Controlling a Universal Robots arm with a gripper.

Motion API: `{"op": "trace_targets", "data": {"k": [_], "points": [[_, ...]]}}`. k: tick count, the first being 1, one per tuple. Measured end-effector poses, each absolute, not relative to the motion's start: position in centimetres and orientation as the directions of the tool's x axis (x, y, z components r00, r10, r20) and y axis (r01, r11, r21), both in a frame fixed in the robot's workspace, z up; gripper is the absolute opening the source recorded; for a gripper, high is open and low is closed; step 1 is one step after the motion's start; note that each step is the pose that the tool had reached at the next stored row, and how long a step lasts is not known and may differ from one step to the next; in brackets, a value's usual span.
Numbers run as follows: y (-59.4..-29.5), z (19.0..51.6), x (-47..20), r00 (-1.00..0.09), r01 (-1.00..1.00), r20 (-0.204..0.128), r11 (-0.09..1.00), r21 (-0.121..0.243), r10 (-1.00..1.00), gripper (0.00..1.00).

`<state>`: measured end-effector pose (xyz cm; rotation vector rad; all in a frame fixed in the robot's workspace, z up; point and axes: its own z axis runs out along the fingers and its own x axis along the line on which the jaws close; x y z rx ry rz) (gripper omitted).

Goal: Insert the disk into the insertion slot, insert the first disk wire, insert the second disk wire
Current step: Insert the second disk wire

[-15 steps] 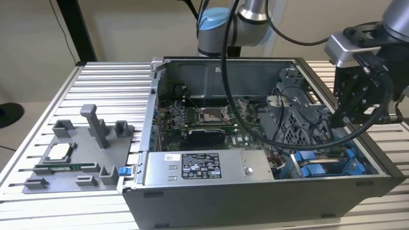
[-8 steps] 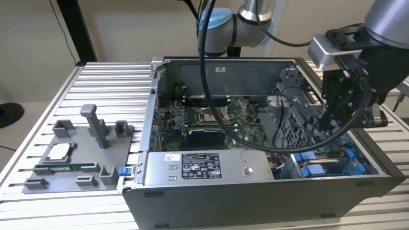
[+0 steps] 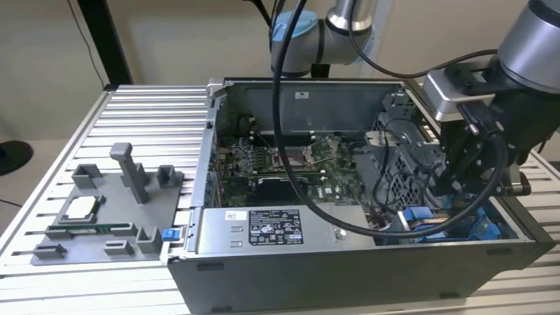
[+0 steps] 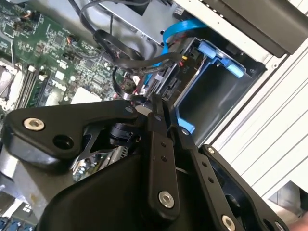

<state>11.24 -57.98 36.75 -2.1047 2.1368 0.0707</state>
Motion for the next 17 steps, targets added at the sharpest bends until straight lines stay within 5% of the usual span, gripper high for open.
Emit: {"op": "trace_targets", "data": {"k": [17], "points": [[-58.3, 35.3, 11.3, 0.041, -0.997, -0.133, -0.033, -0.066, -0.99, 0.0]]}}
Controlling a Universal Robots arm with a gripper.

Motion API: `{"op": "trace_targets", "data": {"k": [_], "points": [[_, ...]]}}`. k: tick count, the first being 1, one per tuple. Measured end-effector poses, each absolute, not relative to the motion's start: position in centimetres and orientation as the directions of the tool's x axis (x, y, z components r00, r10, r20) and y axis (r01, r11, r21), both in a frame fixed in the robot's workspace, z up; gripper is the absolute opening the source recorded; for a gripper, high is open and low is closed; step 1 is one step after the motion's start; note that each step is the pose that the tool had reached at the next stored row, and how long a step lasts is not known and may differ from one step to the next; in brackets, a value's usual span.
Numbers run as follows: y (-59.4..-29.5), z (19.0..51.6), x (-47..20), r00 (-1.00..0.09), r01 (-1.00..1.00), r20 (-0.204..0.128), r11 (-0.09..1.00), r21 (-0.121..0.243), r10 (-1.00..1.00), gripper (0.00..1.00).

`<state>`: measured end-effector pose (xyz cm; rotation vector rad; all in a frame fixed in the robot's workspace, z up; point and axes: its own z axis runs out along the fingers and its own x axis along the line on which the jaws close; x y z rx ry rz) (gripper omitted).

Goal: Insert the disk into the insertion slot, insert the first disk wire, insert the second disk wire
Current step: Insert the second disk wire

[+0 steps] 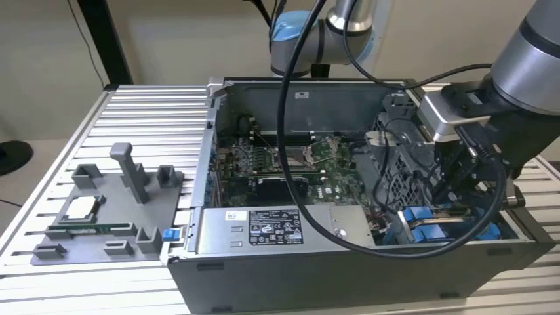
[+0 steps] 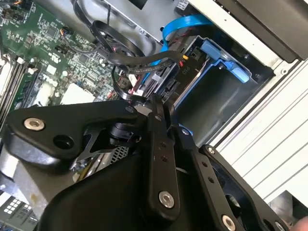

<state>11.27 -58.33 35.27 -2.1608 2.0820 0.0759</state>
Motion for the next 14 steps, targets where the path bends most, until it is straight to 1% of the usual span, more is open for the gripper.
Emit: {"op": "trace_targets", "data": {"k": [9, 14], "points": [[-58.41, 35.67, 11.27, 0.041, -0.997, -0.133, -0.033, -0.066, -0.99, 0.0], [-58.63, 35.58, 11.3, 0.042, -0.997, -0.133, -0.033, -0.074, -0.99, 0.0]]}}
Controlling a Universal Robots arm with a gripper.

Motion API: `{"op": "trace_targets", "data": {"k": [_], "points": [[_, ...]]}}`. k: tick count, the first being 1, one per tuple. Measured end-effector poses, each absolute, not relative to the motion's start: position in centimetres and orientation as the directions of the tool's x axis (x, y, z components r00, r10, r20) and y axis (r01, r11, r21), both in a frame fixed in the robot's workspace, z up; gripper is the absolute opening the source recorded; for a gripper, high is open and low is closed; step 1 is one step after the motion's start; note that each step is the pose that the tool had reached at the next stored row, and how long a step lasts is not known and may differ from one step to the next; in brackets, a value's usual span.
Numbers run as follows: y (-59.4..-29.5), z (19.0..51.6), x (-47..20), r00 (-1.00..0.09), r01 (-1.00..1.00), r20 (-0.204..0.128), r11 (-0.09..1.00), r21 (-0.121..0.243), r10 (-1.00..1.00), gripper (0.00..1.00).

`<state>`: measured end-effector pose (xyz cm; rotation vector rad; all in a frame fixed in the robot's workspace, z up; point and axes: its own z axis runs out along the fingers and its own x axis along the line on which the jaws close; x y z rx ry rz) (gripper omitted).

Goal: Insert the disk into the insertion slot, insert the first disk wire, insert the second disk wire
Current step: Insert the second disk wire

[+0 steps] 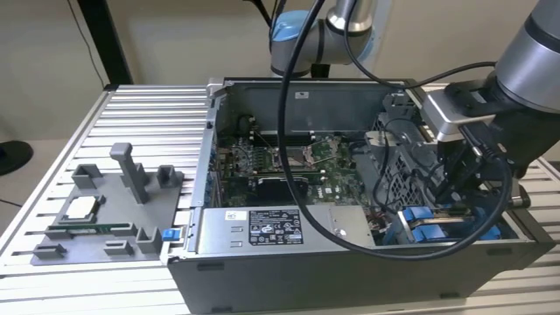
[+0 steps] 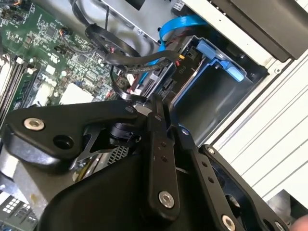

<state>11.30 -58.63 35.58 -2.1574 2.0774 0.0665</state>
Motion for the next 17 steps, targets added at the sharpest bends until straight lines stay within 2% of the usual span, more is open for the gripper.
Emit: {"op": "trace_targets", "data": {"k": [17], "points": [[-59.26, 35.17, 11.9, 0.047, -0.994, -0.13, -0.033, -0.105, -0.99, 0.0]]}}
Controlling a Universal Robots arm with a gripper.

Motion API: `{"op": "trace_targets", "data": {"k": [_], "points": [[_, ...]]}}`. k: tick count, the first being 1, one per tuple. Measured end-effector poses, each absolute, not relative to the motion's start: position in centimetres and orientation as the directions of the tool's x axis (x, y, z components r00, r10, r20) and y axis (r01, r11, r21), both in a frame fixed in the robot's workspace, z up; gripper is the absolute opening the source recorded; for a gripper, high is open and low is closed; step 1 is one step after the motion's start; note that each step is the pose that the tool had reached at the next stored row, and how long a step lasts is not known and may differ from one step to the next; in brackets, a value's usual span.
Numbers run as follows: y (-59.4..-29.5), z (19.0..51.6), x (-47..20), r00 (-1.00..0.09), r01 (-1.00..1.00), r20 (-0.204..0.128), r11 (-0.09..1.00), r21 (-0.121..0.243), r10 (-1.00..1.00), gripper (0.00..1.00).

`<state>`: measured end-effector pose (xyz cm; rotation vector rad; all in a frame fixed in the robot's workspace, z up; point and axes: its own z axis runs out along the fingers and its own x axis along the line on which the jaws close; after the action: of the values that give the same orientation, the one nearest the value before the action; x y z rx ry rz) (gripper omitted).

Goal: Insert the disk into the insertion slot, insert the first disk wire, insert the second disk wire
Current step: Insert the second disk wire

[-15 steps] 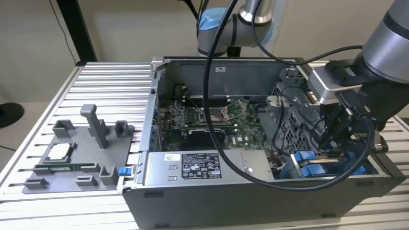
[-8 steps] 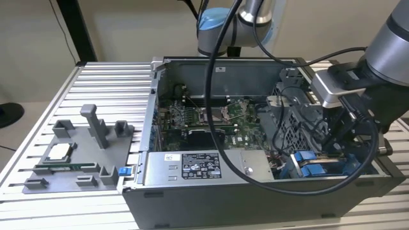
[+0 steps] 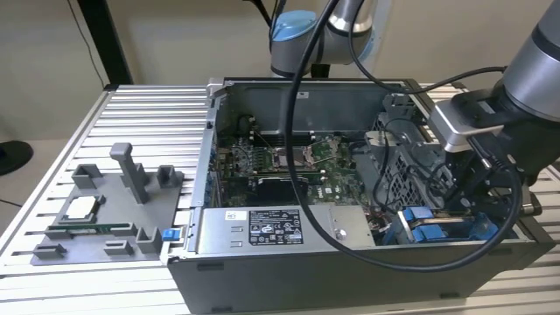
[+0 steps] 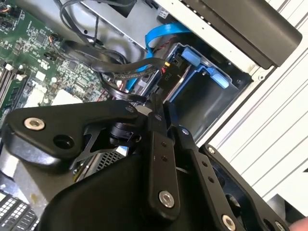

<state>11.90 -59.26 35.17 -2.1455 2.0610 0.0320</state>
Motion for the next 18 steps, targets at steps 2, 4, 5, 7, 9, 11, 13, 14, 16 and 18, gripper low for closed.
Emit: {"op": "trace_targets", "data": {"k": [2, 4, 5, 7, 9, 11, 13, 14, 16, 18], "points": [[-59.26, 35.12, 11.94, 0.047, -0.994, -0.13, -0.033, -0.105, -0.99, 0.0], [-59.26, 35.09, 12.0, 0.047, -0.994, -0.129, -0.033, -0.106, -0.99, 0.0], [-59.26, 35.04, 12.06, 0.047, -0.994, -0.13, -0.033, -0.106, -0.99, 0.0], [-59.25, 34.96, 12.14, 0.047, -0.994, -0.129, -0.033, -0.106, -0.99, 0.0], [-59.24, 34.94, 12.18, 0.047, -0.994, -0.129, -0.033, -0.106, -0.991, 0.0], [-59.24, 34.93, 12.19, 0.047, -0.994, -0.129, -0.034, -0.106, -0.991, 0.0], [-59.24, 34.92, 12.2, 0.049, -0.994, -0.129, -0.035, -0.106, -0.99, 0.0], [-59.24, 34.92, 12.19, 0.05, -0.994, -0.129, -0.036, -0.106, -0.99, 0.0], [-59.21, 34.91, 12.2, 0.05, -0.994, -0.129, -0.036, -0.106, -0.99, 0.0], [-59.17, 34.9, 12.2, 0.05, -0.994, -0.129, -0.036, -0.106, -0.99, 0.0]]}}
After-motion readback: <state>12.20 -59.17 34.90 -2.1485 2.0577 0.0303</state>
